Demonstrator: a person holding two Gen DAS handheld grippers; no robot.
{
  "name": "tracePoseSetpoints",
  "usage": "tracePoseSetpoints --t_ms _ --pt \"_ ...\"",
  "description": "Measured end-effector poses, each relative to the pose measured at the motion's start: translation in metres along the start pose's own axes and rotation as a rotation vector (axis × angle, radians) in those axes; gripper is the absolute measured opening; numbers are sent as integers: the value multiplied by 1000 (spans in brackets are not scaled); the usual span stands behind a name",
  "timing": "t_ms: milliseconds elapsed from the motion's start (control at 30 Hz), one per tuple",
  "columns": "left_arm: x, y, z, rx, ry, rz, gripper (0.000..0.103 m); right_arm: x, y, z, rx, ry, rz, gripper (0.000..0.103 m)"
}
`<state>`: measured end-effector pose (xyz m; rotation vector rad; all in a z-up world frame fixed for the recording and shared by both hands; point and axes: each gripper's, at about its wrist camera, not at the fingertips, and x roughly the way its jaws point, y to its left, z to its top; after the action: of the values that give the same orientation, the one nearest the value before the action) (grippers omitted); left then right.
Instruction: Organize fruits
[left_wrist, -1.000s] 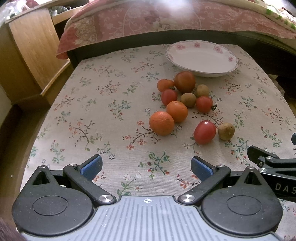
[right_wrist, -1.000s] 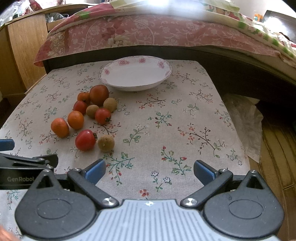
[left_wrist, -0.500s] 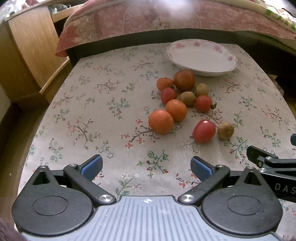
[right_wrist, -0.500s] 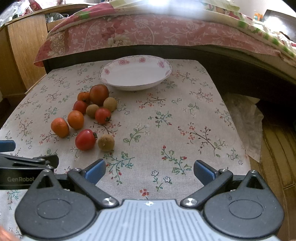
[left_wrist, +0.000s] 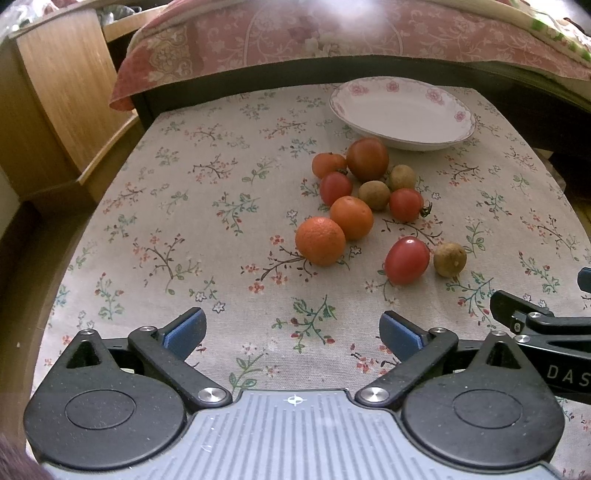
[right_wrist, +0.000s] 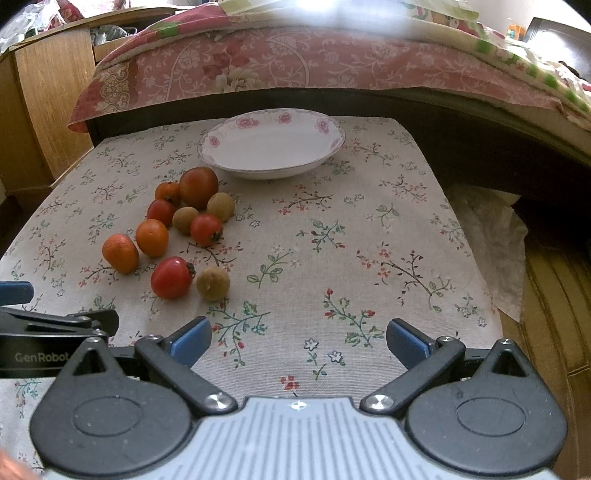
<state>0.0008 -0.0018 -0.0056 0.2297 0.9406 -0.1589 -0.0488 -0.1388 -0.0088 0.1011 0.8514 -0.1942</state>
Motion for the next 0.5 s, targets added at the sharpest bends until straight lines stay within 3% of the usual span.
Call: tracePoseSetpoints --t_ms 200,500 --pt "2 3 -2 -18 4 -32 97 1 2 -1 -1 1 8 102" --pt "5 10 -1 -50 3 -56 97 4 8 7 -68 -14 76 91"
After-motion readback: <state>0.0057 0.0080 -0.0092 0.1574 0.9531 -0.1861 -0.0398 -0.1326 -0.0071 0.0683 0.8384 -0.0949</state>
